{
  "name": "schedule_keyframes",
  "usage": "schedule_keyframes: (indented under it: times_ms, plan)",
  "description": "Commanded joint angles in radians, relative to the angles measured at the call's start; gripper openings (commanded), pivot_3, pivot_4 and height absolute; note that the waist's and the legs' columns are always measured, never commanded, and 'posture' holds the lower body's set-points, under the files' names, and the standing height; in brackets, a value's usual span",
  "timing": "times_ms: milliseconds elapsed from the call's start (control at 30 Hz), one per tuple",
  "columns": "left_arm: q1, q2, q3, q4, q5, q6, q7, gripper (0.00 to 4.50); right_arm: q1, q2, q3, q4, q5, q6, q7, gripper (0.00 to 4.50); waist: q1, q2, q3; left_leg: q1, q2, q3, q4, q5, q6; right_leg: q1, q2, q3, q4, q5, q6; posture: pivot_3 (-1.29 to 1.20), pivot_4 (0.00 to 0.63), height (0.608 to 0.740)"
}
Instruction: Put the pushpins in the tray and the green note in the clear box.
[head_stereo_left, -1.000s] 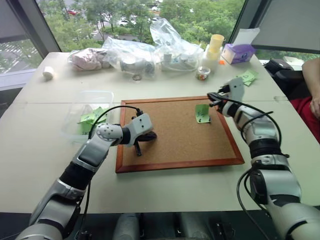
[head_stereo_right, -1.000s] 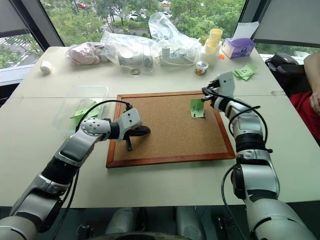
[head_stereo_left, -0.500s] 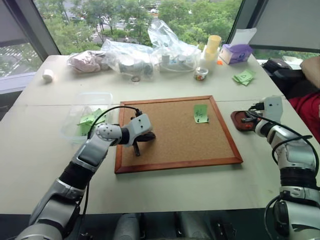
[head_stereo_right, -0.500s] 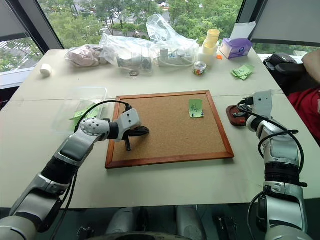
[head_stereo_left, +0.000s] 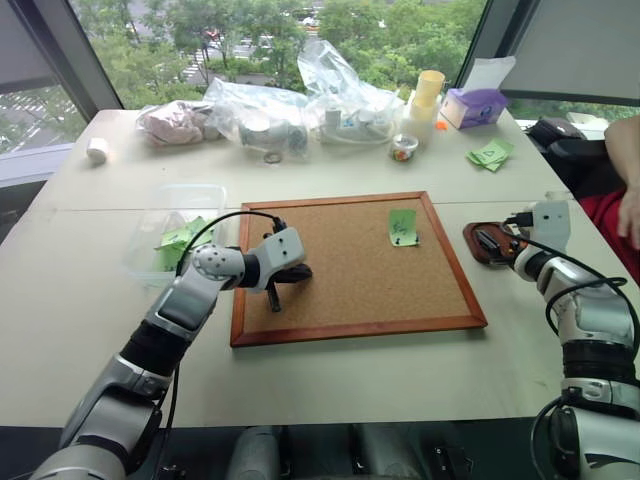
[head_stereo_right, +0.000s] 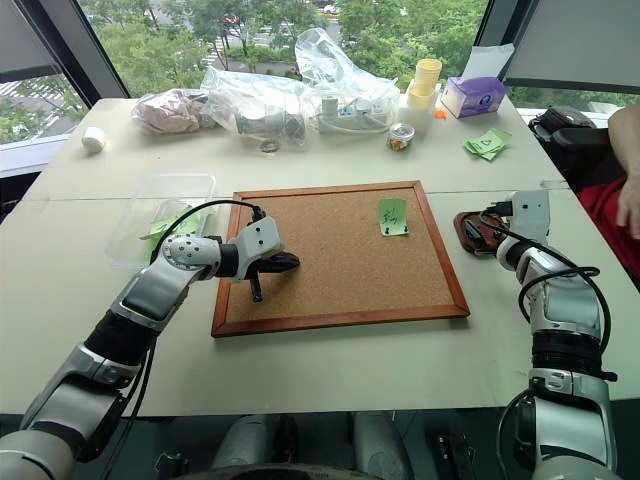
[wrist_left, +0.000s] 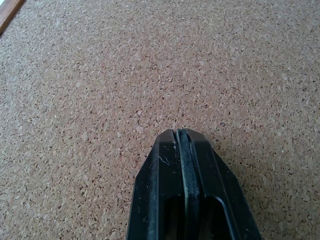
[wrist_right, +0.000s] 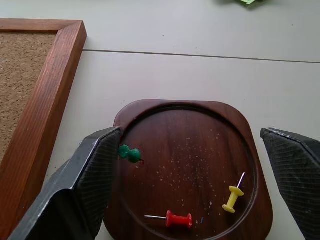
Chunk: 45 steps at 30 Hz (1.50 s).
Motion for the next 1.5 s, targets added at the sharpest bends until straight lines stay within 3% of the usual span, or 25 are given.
schedule_keyframes:
  times_ms: [33,367,567,667,767,1033,1400,1500]
  plan:
    - [0.024,-0.002,-0.037,0.018,0.015,0.004,-0.018,0.00,-0.010,-0.002,-0.034,-0.015,0.016,-0.015,-0.012,4.44,0.000,0.000,0.000,0.000,0.000,0.000,0.000,0.000,0.000,0.000,0.000,0.000,0.000,0.000,0.000,0.00,0.150,0.738]
    - [0.017,-0.009,-0.036,0.029,0.020,-0.003,-0.019,0.00,-0.104,0.047,-0.204,0.027,0.180,0.075,-0.091,4.44,0.002,0.000,0.000,0.000,0.000,0.000,0.000,0.000,0.000,0.000,0.000,0.000,0.000,0.000,0.000,0.00,0.150,0.738]
    - [0.018,-0.010,-0.035,0.029,0.020,-0.003,-0.020,0.00,-0.059,0.030,-0.143,-0.016,0.142,0.042,-0.049,4.44,0.002,0.000,0.000,0.000,0.000,0.000,0.000,0.000,0.000,0.000,0.000,0.000,0.000,0.000,0.000,0.00,0.150,0.738]
    - [0.024,-0.007,-0.036,0.024,0.021,-0.002,-0.021,0.00,0.015,0.021,-0.013,-0.183,0.132,0.041,0.074,4.44,0.002,0.000,0.000,0.000,0.000,0.000,0.000,0.000,0.000,0.000,0.000,0.000,0.000,0.000,0.000,0.00,0.150,0.738]
    - [0.023,-0.006,-0.035,0.027,0.022,-0.004,-0.023,0.00,0.055,0.023,0.064,-0.262,0.110,0.041,0.108,4.44,-0.002,0.000,0.000,0.000,0.000,-0.001,0.000,0.000,0.000,0.000,0.000,0.000,0.000,0.000,0.000,0.00,0.150,0.738]
    - [0.023,-0.012,-0.037,0.030,0.025,-0.004,-0.024,0.00,0.042,0.109,0.131,-0.265,0.112,0.037,0.108,4.44,0.002,0.000,0.000,0.000,0.000,-0.001,0.000,0.000,0.001,0.001,0.000,0.000,0.000,0.000,0.000,0.00,0.150,0.738]
    - [0.030,-0.013,-0.036,0.024,0.027,0.001,-0.018,0.00,0.010,0.146,0.161,-0.210,0.088,0.015,0.108,4.44,0.003,0.000,0.000,0.000,0.000,-0.001,0.000,-0.001,0.001,0.001,0.000,0.000,0.000,0.000,0.000,0.00,0.150,0.738]
    - [0.031,-0.013,-0.036,0.023,0.028,0.001,-0.016,0.00,0.008,0.151,0.163,-0.205,0.085,0.012,0.111,3.60,0.003,0.000,0.000,0.000,0.000,-0.001,0.000,-0.001,0.001,0.001,0.000,0.000,0.000,0.000,0.000,0.00,0.150,0.738]
